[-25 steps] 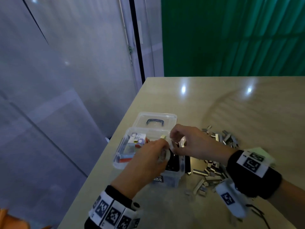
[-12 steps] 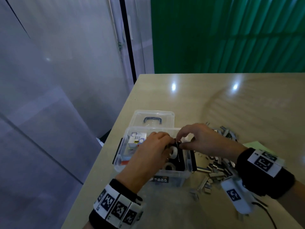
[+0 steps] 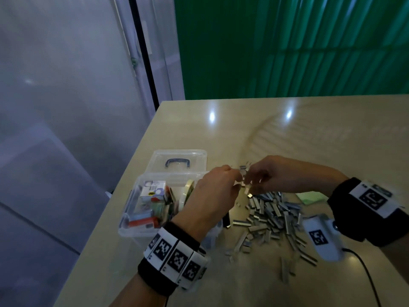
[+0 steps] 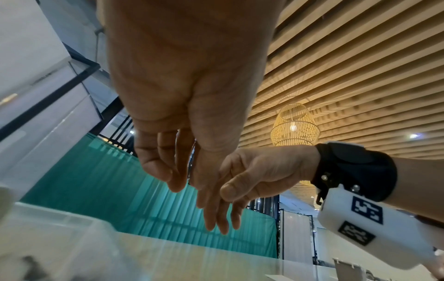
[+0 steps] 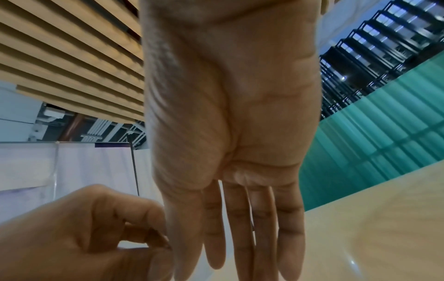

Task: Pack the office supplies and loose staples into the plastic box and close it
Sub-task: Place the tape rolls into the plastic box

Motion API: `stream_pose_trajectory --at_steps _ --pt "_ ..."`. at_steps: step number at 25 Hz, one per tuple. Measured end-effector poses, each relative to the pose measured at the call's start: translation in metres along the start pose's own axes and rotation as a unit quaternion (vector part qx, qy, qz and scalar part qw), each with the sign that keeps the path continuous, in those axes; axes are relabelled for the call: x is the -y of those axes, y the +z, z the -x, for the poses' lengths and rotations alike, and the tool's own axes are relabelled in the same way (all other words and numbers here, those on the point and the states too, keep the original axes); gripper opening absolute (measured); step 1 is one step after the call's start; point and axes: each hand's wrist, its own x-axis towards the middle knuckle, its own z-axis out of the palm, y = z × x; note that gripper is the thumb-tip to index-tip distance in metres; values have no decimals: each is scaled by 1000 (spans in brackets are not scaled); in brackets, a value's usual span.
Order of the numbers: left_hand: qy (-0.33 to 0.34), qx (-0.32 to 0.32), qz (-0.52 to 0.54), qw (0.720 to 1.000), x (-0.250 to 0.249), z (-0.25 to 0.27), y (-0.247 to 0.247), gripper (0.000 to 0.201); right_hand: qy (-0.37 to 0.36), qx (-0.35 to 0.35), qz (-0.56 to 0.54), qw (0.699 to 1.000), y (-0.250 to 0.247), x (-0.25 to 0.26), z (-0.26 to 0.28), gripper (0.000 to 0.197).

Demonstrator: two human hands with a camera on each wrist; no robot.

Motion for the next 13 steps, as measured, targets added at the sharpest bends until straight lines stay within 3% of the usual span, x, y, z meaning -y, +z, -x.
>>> stream_pose_trajectory --at_steps 5,8,13 --pt "21 51 -6 998 -45 -19 39 21 53 4 29 998 6 -49 23 5" --pt "-20 98 -25 995 -58 -29 71 18 91 0 42 995 14 -80 31 11" --pt "-85 99 -8 991 -60 -39 106 18 125 -35 24 991 33 -132 35 19"
